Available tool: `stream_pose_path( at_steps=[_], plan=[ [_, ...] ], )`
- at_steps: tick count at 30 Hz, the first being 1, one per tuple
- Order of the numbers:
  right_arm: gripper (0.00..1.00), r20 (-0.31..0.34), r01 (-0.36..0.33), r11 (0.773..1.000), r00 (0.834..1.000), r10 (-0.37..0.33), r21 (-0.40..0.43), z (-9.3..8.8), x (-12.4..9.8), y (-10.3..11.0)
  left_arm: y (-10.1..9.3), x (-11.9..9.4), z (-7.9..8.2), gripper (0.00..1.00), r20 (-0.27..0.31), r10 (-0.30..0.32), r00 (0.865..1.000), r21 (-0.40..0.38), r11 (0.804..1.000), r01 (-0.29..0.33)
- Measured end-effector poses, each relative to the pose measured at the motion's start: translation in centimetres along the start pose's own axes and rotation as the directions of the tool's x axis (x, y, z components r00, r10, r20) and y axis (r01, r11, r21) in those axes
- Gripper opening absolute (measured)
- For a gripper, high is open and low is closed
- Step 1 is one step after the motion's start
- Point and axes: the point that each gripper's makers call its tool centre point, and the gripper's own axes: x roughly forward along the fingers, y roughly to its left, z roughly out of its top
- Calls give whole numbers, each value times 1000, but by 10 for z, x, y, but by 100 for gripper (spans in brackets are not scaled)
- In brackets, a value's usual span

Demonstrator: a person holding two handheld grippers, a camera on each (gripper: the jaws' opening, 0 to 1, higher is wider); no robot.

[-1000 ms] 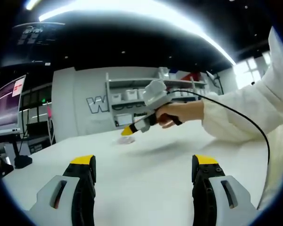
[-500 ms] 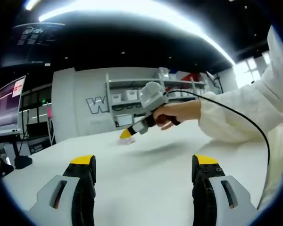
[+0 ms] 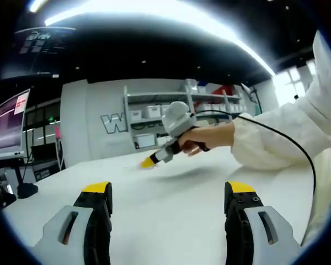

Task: Open the resealable bag by pulling the two sides of the seal apart until the entire bag opening is separated and visibly accessible.

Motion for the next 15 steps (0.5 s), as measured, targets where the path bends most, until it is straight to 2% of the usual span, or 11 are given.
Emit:
stream_pose_path(
  at_steps=[4,15],
  plan=[
    [78,9,34,992,999,-33,-123,6,0,0,0,0,0,82,0,0,1000,-1,1000,0],
    [78,2,11,988,1000,-11,-155,8,7,14,1,2,0,82,1,-2,1000,-3,1000,2]
  ],
)
